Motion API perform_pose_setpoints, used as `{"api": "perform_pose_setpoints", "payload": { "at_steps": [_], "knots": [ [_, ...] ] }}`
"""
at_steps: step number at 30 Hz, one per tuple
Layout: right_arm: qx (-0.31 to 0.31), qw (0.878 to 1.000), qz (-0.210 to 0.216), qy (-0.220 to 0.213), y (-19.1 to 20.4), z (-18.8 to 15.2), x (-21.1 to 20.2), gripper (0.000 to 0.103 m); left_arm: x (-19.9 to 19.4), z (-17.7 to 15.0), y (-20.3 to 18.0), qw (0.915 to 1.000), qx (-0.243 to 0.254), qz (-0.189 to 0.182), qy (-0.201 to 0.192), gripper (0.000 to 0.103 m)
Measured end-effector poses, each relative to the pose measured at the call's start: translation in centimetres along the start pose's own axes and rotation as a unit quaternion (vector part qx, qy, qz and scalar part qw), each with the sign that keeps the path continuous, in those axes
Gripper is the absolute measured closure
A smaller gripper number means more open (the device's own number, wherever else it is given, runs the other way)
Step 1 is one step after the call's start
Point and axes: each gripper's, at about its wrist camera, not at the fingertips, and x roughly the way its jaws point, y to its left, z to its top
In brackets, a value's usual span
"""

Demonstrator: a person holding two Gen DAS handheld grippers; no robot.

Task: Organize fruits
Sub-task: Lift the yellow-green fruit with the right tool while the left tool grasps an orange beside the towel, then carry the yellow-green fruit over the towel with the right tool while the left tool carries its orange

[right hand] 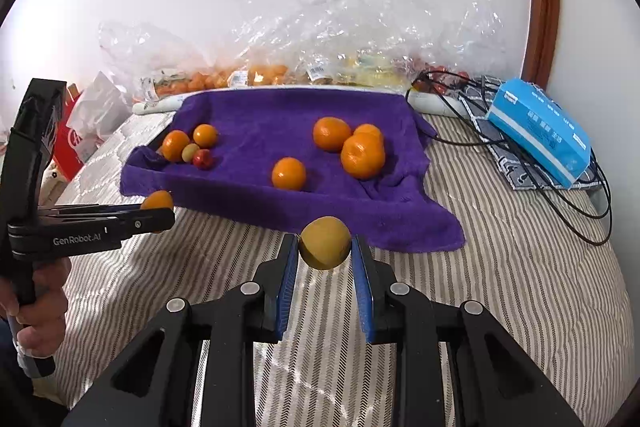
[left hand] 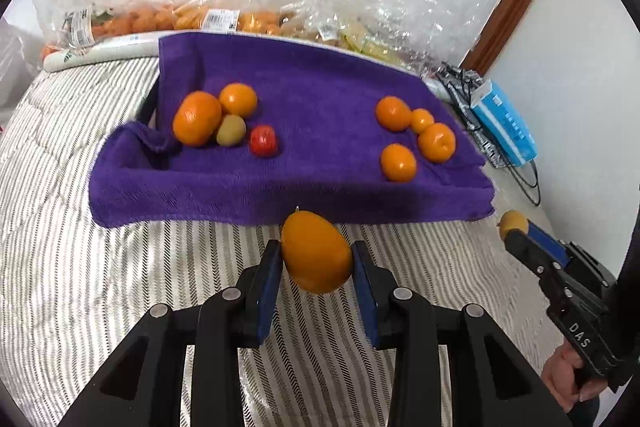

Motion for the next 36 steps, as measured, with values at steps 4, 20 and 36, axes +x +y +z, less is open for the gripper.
{"api": "perform_pose_setpoints", "payload": {
  "at_steps": [4, 20, 36],
  "knots": [
    [-0.003, 1.000, 0.001, -0.008, 0.2, 0.3, -0.4, 0.076, -1.6, 0.4, 0.2, 0.9999, -0.001, -0.003, -0.015, 0.070],
    [-0.010, 0.999, -0.002, -0.036, 0.3, 1.5, -2.2, 0.076, -5.2, 1.4, -0.2, 0.9991, 0.005, -0.010, -0.041, 0.070],
    [-0.024, 0.997, -0.005, -0.069, 0.8, 3.7, -3.4, 0.076, -8.0, 2.5, -0.1, 0.9975, 0.004, -0.006, -0.071, 0.070]
  ]
}}
